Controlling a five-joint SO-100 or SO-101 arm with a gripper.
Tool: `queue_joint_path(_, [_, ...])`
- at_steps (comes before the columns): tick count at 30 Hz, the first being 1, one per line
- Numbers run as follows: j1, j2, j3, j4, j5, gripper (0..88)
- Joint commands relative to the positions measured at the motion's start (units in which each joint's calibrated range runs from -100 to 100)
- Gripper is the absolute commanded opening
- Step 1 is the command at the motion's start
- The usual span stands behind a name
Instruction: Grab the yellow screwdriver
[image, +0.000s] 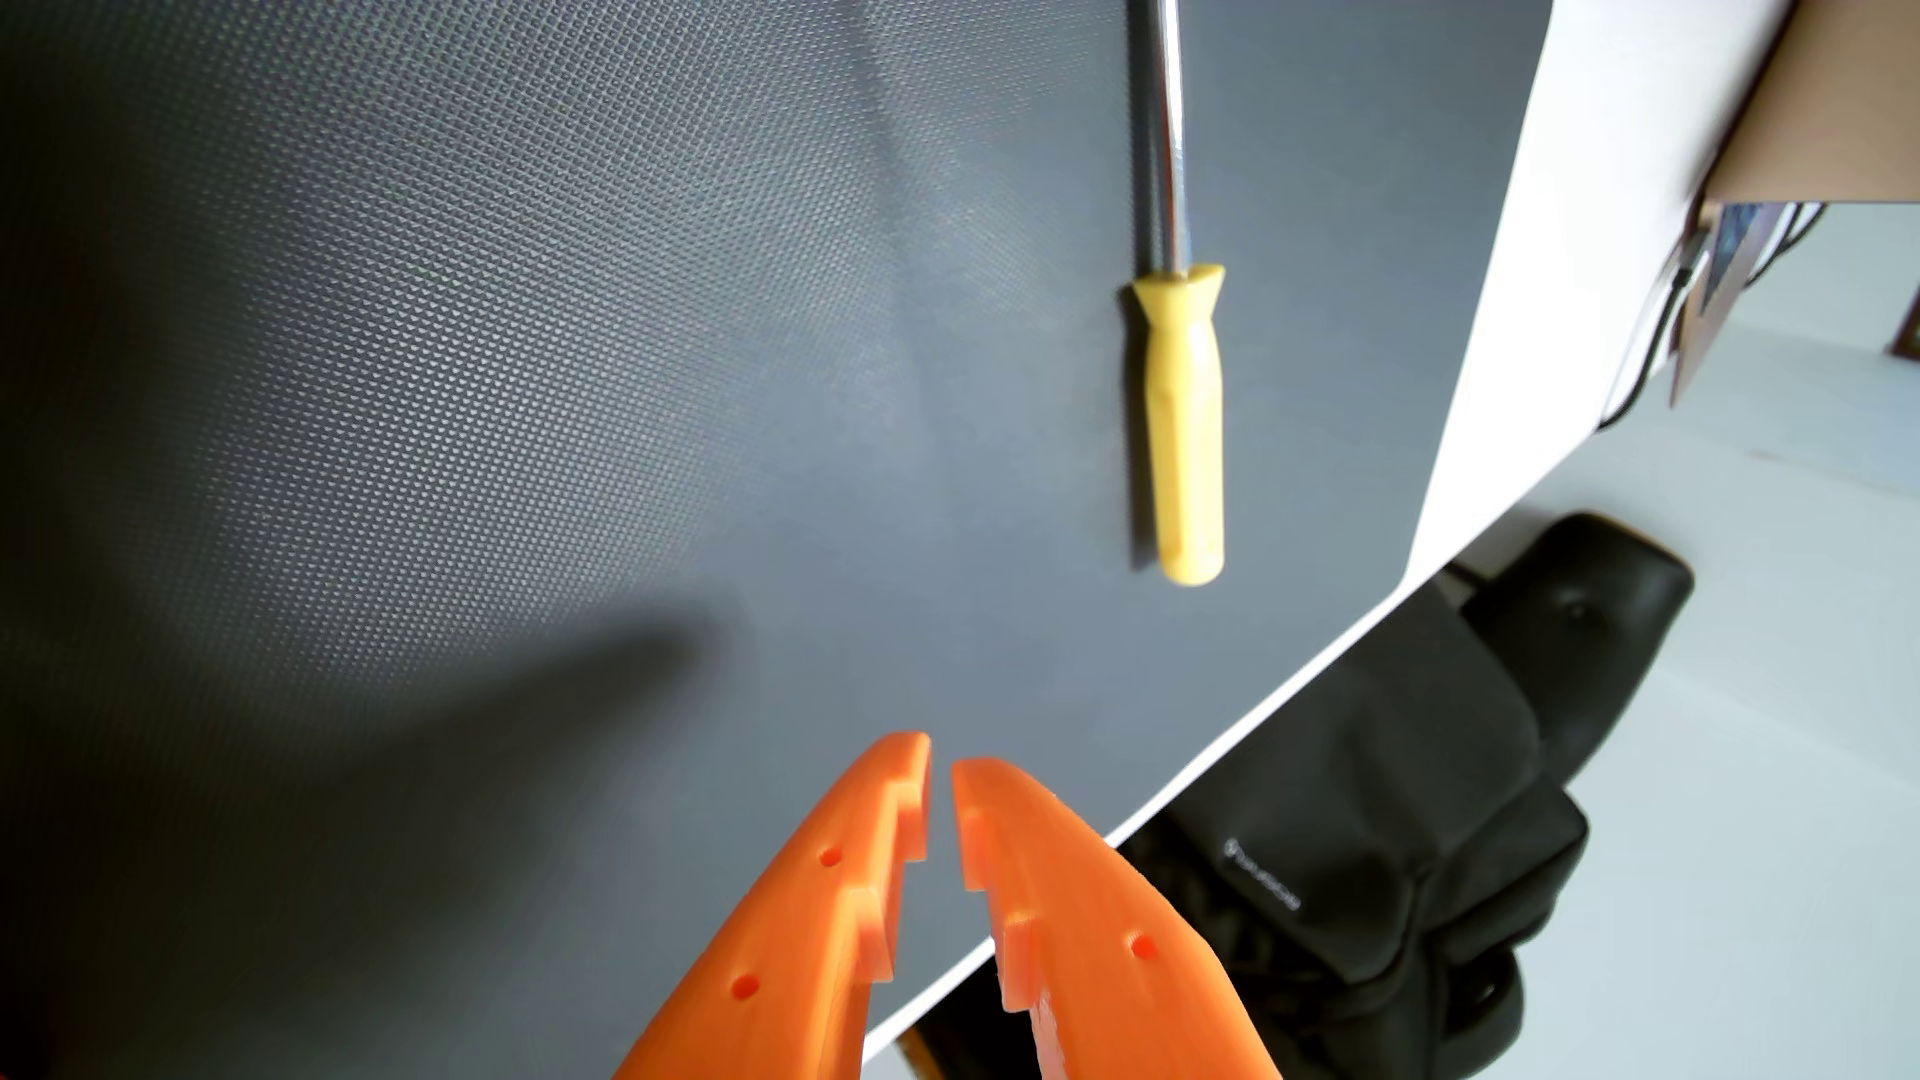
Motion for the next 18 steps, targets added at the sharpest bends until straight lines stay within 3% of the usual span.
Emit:
queue_joint_path(1, [0.29, 4.19, -3.92, -1.77, 0.26, 1.4])
queue_joint_path(11, [0.13, 12.93, -6.44, -6.61, 0.47, 1.4])
queue_joint_path(18, [0.21, 19.98, -9.86, -7.39, 3.40, 1.3])
